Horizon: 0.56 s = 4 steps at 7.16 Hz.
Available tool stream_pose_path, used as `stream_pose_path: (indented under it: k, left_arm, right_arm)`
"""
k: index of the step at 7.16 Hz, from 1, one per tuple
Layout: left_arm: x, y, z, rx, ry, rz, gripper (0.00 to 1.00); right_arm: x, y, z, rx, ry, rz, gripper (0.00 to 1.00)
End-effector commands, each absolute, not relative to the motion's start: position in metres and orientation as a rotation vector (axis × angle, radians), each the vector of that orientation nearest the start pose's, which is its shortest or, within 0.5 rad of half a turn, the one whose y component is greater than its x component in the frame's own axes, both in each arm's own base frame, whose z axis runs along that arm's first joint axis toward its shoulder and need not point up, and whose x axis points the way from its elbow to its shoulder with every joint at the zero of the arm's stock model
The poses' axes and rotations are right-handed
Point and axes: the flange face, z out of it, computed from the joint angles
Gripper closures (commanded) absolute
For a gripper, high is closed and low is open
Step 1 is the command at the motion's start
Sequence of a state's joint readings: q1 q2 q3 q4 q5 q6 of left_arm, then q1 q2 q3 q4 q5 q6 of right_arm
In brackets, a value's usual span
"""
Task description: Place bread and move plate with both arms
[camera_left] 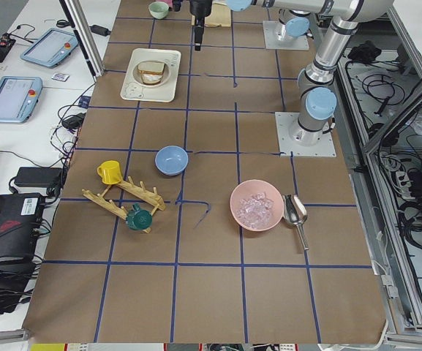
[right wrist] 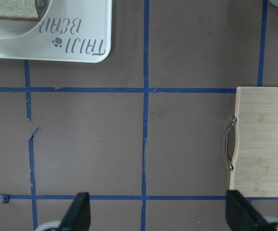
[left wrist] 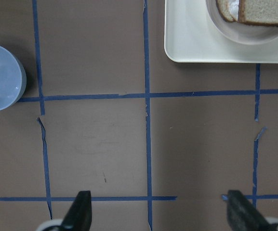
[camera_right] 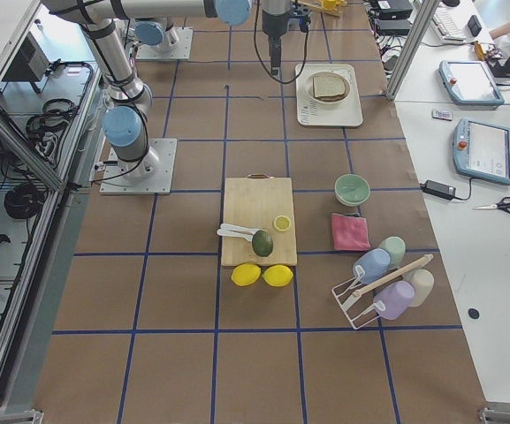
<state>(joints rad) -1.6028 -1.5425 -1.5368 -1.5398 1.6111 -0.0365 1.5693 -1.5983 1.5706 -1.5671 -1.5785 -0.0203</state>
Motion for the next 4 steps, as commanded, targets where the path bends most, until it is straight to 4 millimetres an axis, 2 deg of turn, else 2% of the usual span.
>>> stream_pose_path:
  k: [1,4]
  left_arm:
    - [-0.1418,-0.4822,0.5249,-0.051,3.1,-0.162,0.0]
    - [-0.1413,-0.4822,0.5249,-0.044,3.095,-0.162,0.0]
  right_arm:
    - [0.1316,-0.4826,0.501,-0.031,3.151,-0.038,0.0]
    - [0.1315,-0.4833,0.4999,-0.031,3.152,-0.038,0.0]
